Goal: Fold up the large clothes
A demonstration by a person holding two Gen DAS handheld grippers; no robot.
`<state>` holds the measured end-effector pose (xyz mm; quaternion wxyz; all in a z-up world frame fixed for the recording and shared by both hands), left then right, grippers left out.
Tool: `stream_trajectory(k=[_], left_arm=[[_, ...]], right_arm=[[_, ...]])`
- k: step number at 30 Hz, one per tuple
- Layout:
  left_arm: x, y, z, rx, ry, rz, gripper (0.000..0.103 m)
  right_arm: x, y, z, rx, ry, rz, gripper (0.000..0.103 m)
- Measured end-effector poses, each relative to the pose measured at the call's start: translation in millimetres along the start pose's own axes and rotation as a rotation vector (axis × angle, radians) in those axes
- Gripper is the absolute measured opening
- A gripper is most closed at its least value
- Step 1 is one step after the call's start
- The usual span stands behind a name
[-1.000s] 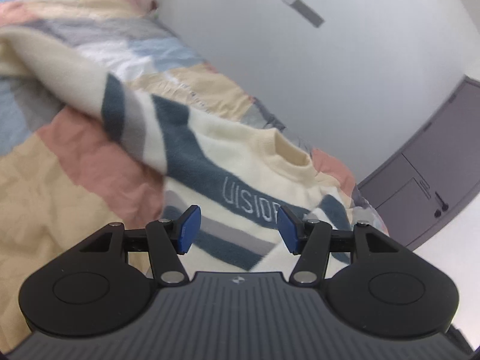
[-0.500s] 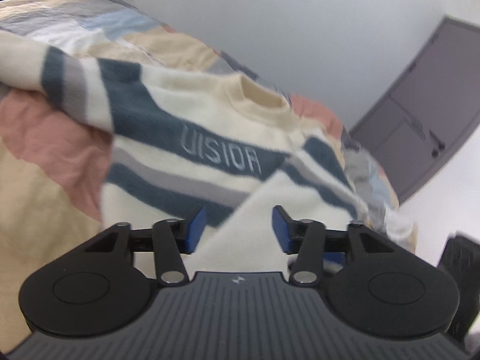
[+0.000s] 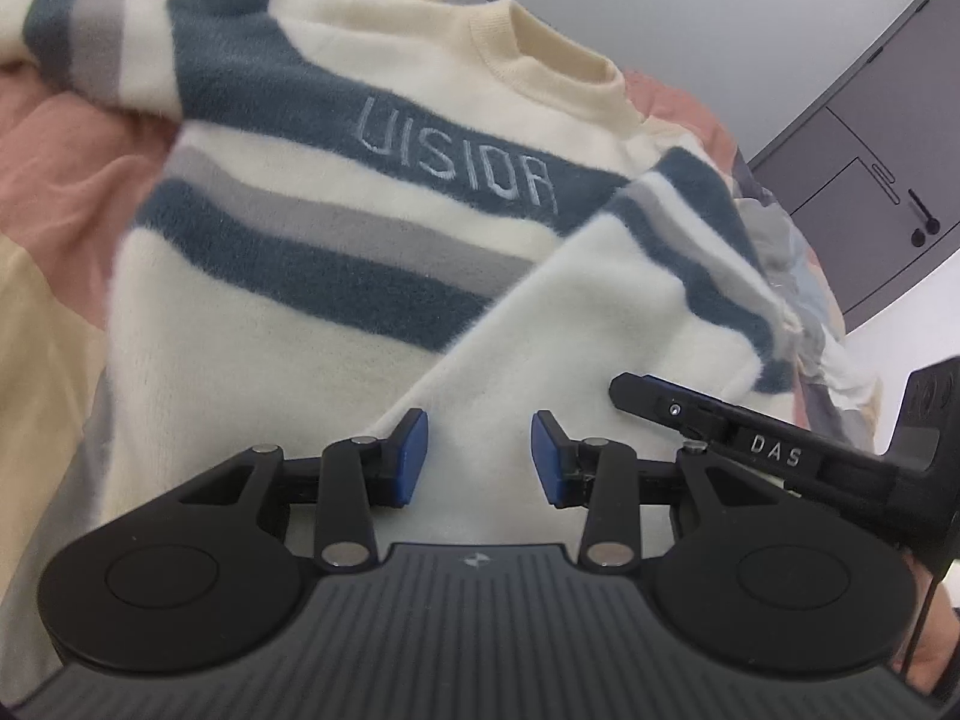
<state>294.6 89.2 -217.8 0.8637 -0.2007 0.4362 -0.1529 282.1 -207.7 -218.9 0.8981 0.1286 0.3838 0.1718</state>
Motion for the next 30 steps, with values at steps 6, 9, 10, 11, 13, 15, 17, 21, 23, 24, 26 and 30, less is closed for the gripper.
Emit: stream_trajectory(k=[6, 9, 10, 11, 13, 15, 17, 21, 23, 24, 26, 30], left_arm=[[-8, -4, -1, 0.014, -0.030, 0.003, 0.045], [-25, -6, 2, 0.017, -0.070, 0.010, 0.046], [-30, -8, 1, 0.023, -0.077, 0.006, 0.046], [-35, -10, 0, 0.026, -0.082, 0.004, 0.046], [-45, -17, -2, 0.033, -0.094, -0.004, 0.046], [-54, -30, -7, 0.049, -0.103, -0.026, 0.046], [-60, -46, -15, 0.066, -0.099, -0.058, 0.046], [-59, -87, -39, 0.107, -0.043, -0.159, 0.053], [-52, -106, -54, 0.123, 0.007, -0.218, 0.054], [-48, -115, -64, 0.134, 0.033, -0.240, 0.054], [-36, -133, -81, 0.168, 0.088, -0.268, 0.054], [-19, -166, -109, 0.279, 0.148, -0.297, 0.054]], right_arm=[[-26, 0, -2, 0.078, -0.024, 0.007, 0.030], [-54, 2, -9, 0.094, -0.046, 0.014, 0.033], [-63, 2, -12, 0.105, -0.051, 0.019, 0.034], [-74, 1, -16, 0.120, -0.061, 0.022, 0.034], [-97, 1, -22, 0.145, -0.092, 0.017, 0.034], [-119, -1, -30, 0.190, -0.113, 0.030, 0.034], [-139, -4, -41, 0.240, -0.125, 0.029, 0.034], [-173, -12, -58, 0.356, -0.146, 0.035, 0.034], [-184, -17, -62, 0.419, -0.128, 0.071, 0.035], [-191, -19, -64, 0.436, -0.131, 0.068, 0.035], [-206, -24, -66, 0.452, -0.152, 0.042, 0.035], [-224, -38, -72, 0.499, -0.193, 0.010, 0.037]])
Point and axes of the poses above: each gripper's, at about its wrist camera, not at the fingertips, and x roughly the way its jaws point, y to its left, z to its top, the point moved 4 cm from there along x, roughly the way its jaws point, and after that the axes turned 2 degrees about -y, right-handed, at the moved point
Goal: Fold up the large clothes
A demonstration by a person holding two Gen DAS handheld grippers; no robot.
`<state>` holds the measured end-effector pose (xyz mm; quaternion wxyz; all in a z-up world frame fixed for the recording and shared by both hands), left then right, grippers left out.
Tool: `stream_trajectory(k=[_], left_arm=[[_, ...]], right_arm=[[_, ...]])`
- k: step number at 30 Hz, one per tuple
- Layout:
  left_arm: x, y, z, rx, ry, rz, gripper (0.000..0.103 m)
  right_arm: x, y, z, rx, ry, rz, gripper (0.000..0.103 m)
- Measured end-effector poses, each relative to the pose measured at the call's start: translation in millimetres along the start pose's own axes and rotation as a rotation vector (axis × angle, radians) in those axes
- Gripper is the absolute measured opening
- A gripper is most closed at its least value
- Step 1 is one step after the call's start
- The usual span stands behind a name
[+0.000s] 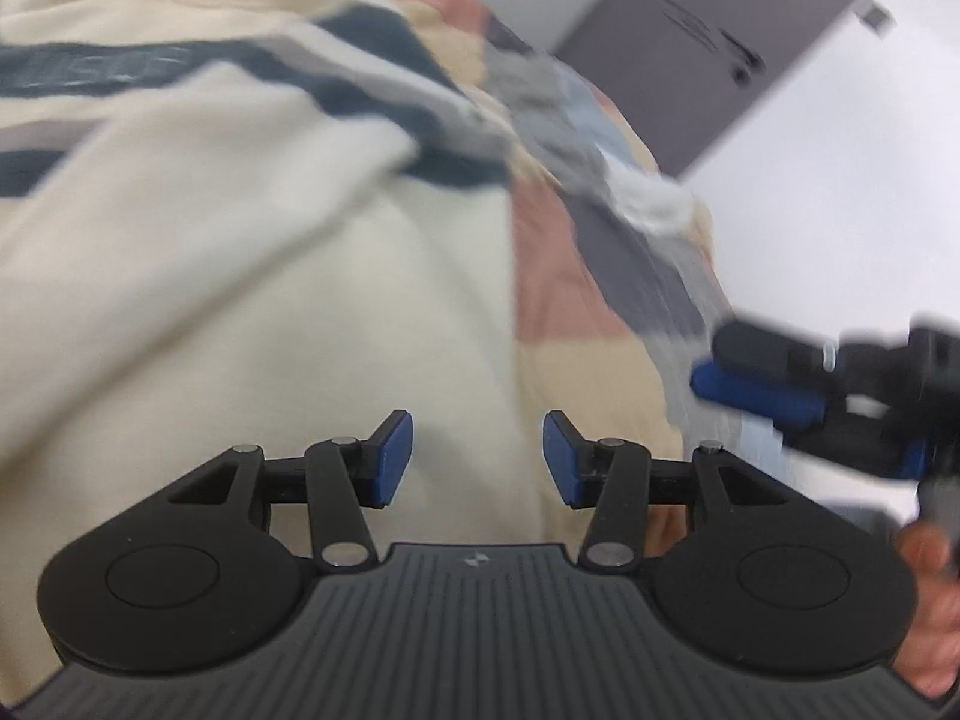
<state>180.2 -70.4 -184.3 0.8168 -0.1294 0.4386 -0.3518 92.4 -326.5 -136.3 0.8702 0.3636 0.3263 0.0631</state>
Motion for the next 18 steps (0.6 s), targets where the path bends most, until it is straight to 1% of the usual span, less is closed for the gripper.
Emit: stream_trajectory(k=[2, 4, 7, 10, 13, 14, 15, 16, 17, 18], left_arm=[[11, -12, -4, 0.062, 0.005, 0.000, 0.054], [21, -22, -8, 0.128, 0.014, 0.032, 0.055], [30, -28, -15, 0.202, -0.005, 0.087, 0.053], [37, -31, -21, 0.285, 0.007, 0.131, 0.053], [45, -35, -29, 0.370, 0.024, 0.193, 0.053], [45, -36, -32, 0.398, 0.010, 0.215, 0.051], [46, -37, -35, 0.418, -0.005, 0.239, 0.043], [46, -38, -37, 0.446, -0.013, 0.264, 0.032], [45, -37, -37, 0.459, -0.026, 0.278, 0.025], [42, -32, -35, 0.441, -0.034, 0.277, 0.017]], right_arm=[[-3, -11, 1, 0.032, -0.035, -0.021, 0.041], [0, -21, 1, 0.077, -0.048, -0.028, 0.042], [5, -29, 2, 0.114, -0.067, -0.027, 0.042], [11, -36, 4, 0.141, -0.071, -0.031, 0.042], [15, -41, 3, 0.162, -0.068, -0.042, 0.042], [17, -41, 3, 0.161, -0.069, -0.047, 0.042], [18, -41, 3, 0.158, -0.070, -0.055, 0.042], [20, -41, 2, 0.151, -0.071, -0.064, 0.042], [22, -40, 1, 0.142, -0.071, -0.072, 0.042], [24, -39, 1, 0.134, -0.067, -0.077, 0.042]])
Point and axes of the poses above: each gripper's, at about its wrist camera, not at the fingertips, and x roughly the way its jaws point, y to its left, z to its top, the point moved 4 cm from there along x, roughly the way its jaws point, and after that the axes turned 2 degrees about -y, right-handed, at the moved point
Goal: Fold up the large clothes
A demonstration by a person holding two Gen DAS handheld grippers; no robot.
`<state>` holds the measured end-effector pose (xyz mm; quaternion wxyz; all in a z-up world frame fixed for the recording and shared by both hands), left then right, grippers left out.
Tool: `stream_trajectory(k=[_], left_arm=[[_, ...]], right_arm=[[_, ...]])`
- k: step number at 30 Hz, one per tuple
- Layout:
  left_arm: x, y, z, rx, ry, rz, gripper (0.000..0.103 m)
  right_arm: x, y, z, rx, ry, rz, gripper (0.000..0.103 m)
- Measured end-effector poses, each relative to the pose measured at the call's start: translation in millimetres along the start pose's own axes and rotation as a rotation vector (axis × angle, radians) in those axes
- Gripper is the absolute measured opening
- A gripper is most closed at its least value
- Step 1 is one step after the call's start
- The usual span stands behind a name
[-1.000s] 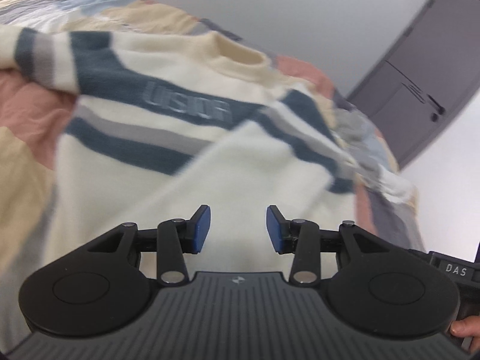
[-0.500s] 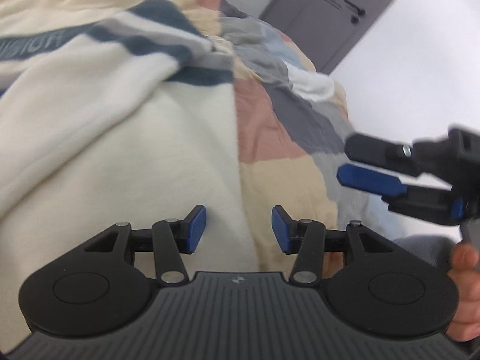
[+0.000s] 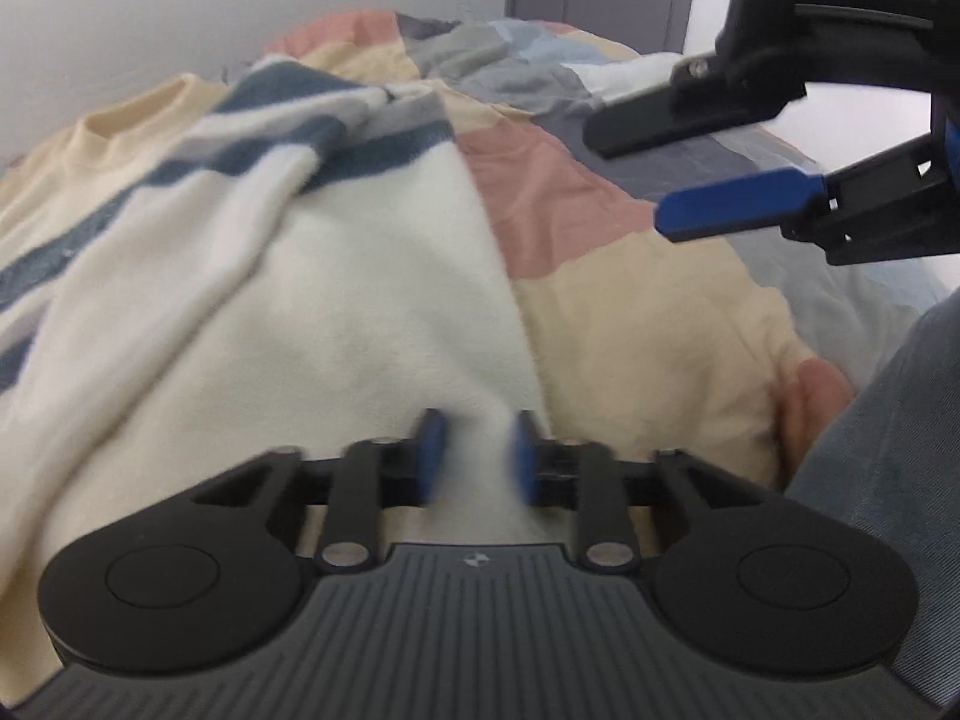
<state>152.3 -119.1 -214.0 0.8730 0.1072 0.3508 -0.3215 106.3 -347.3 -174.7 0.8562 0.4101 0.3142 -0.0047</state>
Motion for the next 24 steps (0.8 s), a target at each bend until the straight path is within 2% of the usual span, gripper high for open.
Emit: stream_trajectory(k=[5, 10, 14, 17, 21, 24], left_arm=[[-13, 43, 10, -0.264, -0.017, -0.110, 0.012], [-35, 85, 16, -0.475, -0.083, -0.167, 0.010], [-50, 121, 19, -0.606, -0.144, -0.180, 0.010], [-57, 144, 19, -0.688, -0.171, -0.172, 0.010], [-55, 172, 12, -0.829, -0.180, -0.184, 0.010], [-51, 189, 0, -0.954, -0.171, -0.224, 0.010]], right_arm=[[11, -1, -1, 0.006, 0.031, 0.037, 0.042], [24, 2, -5, 0.019, 0.057, 0.048, 0.042], [42, 7, -14, 0.034, 0.112, 0.125, 0.043], [48, 9, -17, 0.061, 0.121, 0.164, 0.064], [58, 20, -25, 0.028, 0.169, 0.212, 0.066], [70, 27, -34, 0.062, 0.214, 0.284, 0.065]])
Point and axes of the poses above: each gripper's, at about its wrist camera, not at the fingertips, and x roughly the way its jaws point, y to its left, z to its top, the point moved 4 cm from there along x, roughly the way its jaws point, and after that the axes turned 2 degrees about -y, right-handed, at the moved point
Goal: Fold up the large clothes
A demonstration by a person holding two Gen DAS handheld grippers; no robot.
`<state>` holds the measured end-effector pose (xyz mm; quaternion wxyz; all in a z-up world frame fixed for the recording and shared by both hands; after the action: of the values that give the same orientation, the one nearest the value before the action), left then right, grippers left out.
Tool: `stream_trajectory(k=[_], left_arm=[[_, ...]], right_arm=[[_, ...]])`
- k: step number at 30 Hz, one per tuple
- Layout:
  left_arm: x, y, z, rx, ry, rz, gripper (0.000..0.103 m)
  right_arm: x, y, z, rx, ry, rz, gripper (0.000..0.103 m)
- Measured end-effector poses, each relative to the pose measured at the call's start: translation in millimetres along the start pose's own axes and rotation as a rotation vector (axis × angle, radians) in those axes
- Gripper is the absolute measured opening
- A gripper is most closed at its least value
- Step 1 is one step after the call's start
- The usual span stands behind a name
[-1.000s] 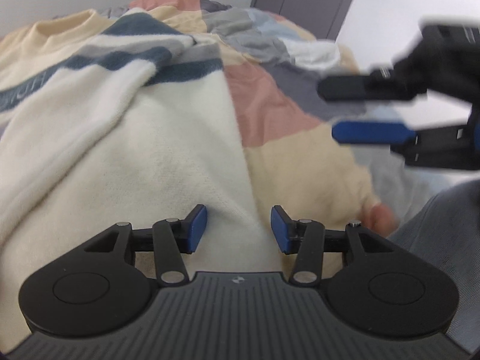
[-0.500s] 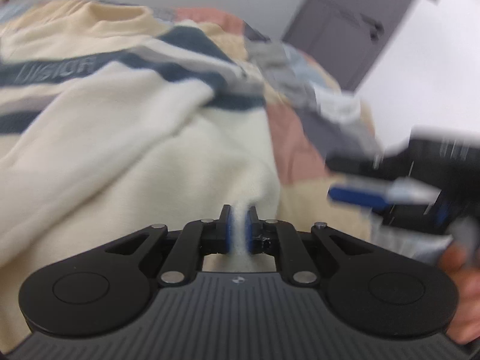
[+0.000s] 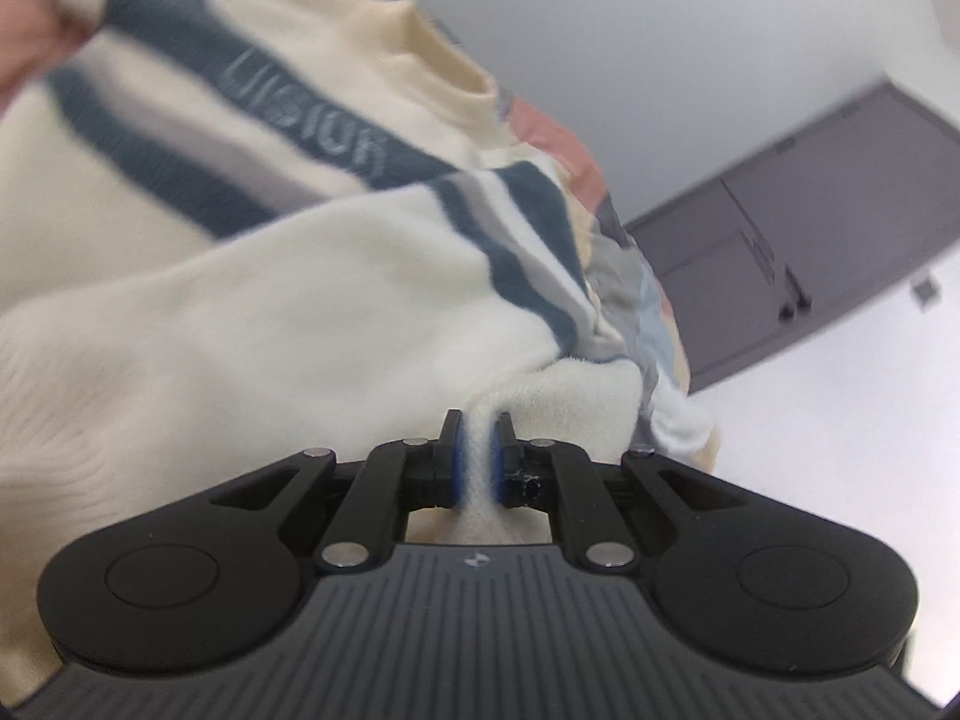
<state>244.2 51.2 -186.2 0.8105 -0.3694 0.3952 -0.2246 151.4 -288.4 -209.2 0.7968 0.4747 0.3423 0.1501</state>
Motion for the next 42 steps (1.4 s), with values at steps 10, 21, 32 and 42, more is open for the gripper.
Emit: stream_trajectory(k=[10, 21, 32, 42], left_arm=[[-7, 20, 9, -0.119, -0.011, -0.026, 0.010], [-5, 22, 7, -0.119, 0.004, -0.044, 0.012], [-20, -3, 1, 0.000, 0.021, -0.135, 0.026], [-15, -27, -20, 0.123, 0.070, -0.173, 0.027]], right_arm=[[54, 13, -29, -0.007, 0.147, 0.027, 0.064], [58, 55, -57, -0.435, 0.140, -0.139, 0.064], [27, 73, -76, -0.725, -0.074, -0.358, 0.020], [-67, 90, -57, -0.693, -0.339, -0.524, 0.007]])
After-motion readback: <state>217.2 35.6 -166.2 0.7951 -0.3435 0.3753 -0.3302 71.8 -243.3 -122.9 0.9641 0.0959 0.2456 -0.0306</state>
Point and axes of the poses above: each gripper's, at about its wrist camera, not at the fingertips, and x roughly the way its jaws point, y to its left, z to its top, the point moved 4 cm from there along x, roughly the way its jaws point, and after that the axes turned 2 degrees about -y, right-handed, at the moved point
